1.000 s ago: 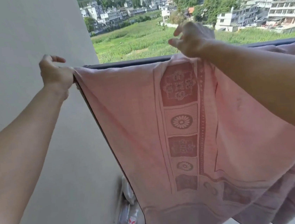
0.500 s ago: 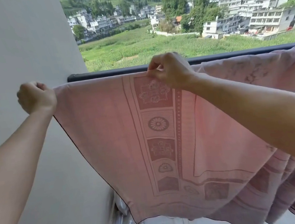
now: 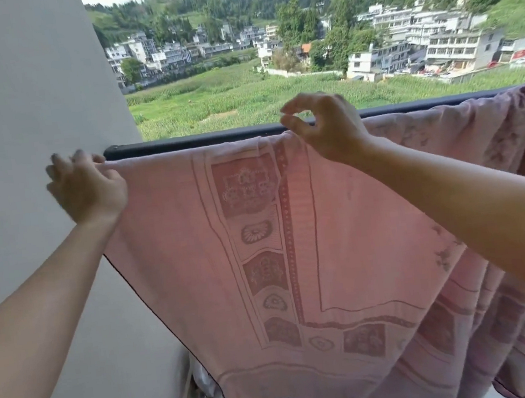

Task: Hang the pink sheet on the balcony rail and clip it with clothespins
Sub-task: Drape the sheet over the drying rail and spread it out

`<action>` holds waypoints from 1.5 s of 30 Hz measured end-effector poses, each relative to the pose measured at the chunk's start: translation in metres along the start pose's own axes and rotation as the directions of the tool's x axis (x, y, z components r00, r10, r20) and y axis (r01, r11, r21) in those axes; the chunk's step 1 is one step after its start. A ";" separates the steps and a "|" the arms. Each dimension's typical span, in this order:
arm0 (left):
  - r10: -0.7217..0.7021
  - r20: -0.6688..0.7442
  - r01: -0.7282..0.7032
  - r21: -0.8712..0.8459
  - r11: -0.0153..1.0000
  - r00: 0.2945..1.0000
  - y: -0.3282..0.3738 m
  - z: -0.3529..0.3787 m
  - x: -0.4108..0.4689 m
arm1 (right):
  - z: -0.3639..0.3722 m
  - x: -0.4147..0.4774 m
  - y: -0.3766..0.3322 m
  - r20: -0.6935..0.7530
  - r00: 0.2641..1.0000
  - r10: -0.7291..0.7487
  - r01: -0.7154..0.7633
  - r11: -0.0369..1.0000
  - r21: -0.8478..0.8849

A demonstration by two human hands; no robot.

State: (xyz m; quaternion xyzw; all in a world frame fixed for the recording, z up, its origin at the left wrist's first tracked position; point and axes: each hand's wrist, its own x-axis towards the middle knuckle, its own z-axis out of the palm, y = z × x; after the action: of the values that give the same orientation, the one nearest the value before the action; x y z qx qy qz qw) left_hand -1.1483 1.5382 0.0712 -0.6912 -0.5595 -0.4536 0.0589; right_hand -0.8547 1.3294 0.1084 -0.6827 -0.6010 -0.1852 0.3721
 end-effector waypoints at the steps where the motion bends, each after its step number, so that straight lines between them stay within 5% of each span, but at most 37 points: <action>1: 0.107 -0.012 -0.107 -0.050 0.993 0.994 0.025 -0.001 -0.010 | -0.013 -0.001 0.014 -0.014 0.999 0.045 -0.046 0.998 -0.048; 4: 0.370 0.026 -0.353 -0.240 0.904 0.929 0.104 0.003 -0.051 | -0.047 -0.012 0.060 0.023 0.979 0.202 -0.193 0.958 -0.212; 7: 0.511 0.114 -0.448 -0.346 0.824 0.852 0.165 0.018 -0.091 | -0.071 -0.032 0.094 0.142 0.947 0.287 -0.244 0.934 -0.261; 11: 0.510 0.257 -0.496 -0.122 0.860 0.821 0.177 0.045 -0.101 | -0.089 -0.050 0.118 0.024 0.985 0.170 -0.163 0.971 -0.174; 16: 0.494 0.301 -0.522 0.014 0.853 0.816 0.171 0.051 -0.099 | -0.144 -0.068 0.182 -0.066 0.955 0.290 -0.296 0.898 -0.325; 20: 0.449 0.292 -0.468 -0.006 0.884 0.844 0.215 0.033 -0.116 | -0.182 -0.087 0.209 -0.056 0.964 0.260 -0.265 0.923 -0.278; 23: 0.608 0.203 -0.588 -0.156 0.794 0.767 0.288 0.019 -0.148 | -0.200 -0.099 0.233 -0.035 0.958 0.283 -0.282 0.918 -0.278; 26: 0.631 0.311 -0.566 -0.279 0.775 0.711 0.358 0.023 -0.181 | -0.206 -0.114 0.257 -0.145 0.952 0.270 -0.298 0.925 -0.236; 33: 0.571 0.388 -0.620 0.004 0.784 0.724 0.374 0.055 -0.194 | -0.259 -0.140 0.323 -0.281 0.914 0.293 -0.360 0.904 -0.229; 38: 0.532 0.419 -0.608 0.062 0.792 0.736 0.381 0.054 -0.198 | -0.278 -0.146 0.340 -0.205 0.918 0.339 -0.377 0.907 -0.188; 42: 0.533 0.402 -0.605 0.068 0.794 0.745 0.393 0.045 -0.205 | -0.304 -0.160 0.367 -0.447 0.748 0.491 -0.614 0.768 -0.183; 45: 0.658 0.302 -0.668 -0.085 0.739 0.690 0.440 0.036 -0.230 | -0.309 -0.178 0.387 -0.452 0.578 0.680 -0.796 0.592 -0.128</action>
State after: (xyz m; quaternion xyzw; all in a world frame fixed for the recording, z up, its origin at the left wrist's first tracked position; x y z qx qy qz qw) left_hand -0.7553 1.2322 0.0783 -0.9078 -0.2813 -0.2775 0.1404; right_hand -0.4609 0.9817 0.0757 -0.8765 -0.1396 -0.2248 0.4021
